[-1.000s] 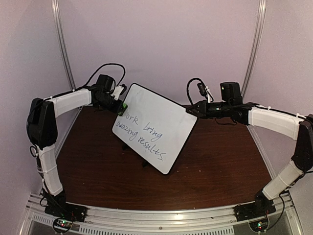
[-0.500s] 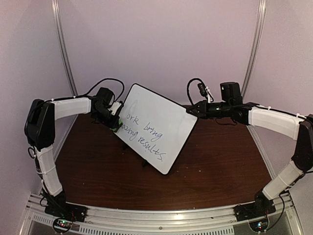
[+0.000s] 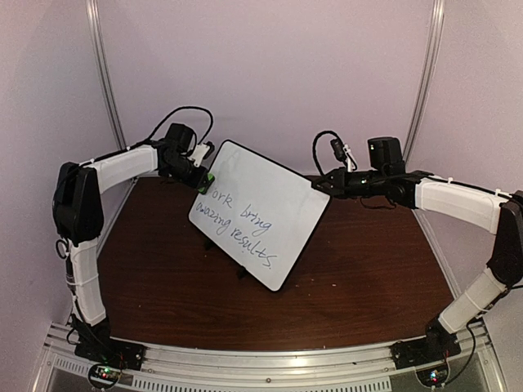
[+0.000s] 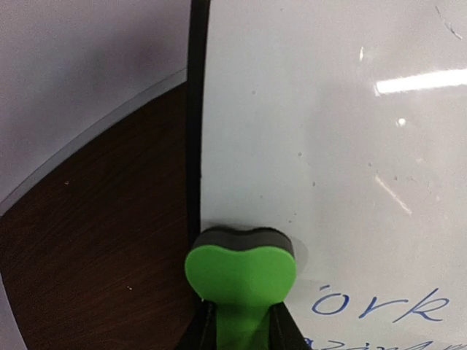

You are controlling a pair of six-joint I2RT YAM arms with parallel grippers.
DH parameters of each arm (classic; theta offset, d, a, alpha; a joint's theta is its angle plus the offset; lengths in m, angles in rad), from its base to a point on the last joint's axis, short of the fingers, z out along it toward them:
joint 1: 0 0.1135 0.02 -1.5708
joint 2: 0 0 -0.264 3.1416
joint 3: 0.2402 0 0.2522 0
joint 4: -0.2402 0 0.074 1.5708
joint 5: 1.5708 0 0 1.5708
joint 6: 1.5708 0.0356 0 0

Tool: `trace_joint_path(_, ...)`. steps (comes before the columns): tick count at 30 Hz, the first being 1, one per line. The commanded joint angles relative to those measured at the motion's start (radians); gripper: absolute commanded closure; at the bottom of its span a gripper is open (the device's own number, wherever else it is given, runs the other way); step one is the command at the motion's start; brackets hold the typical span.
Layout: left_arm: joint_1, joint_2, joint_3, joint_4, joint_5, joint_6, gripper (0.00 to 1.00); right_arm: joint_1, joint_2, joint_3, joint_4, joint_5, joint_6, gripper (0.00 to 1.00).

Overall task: Erase the whiteboard
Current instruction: Erase the center of the whiteboard.

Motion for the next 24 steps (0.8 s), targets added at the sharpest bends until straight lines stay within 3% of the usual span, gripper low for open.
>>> trace_joint_path(1, -0.019, 0.013, -0.076, -0.011, 0.005, 0.018, 0.91, 0.025, -0.027, 0.025, 0.064, -0.095, -0.083, 1.00)
trace_joint_path(11, -0.014, 0.012, -0.165, 0.025, 0.082, 0.020, 0.91, 0.027, -0.031, 0.024, 0.064, -0.094, -0.087, 1.00)
trace_joint_path(24, -0.027, -0.081, -0.097, 0.111, 0.042, 0.022, 0.91, 0.028, -0.026, 0.027, 0.064, -0.093, -0.085, 1.00)
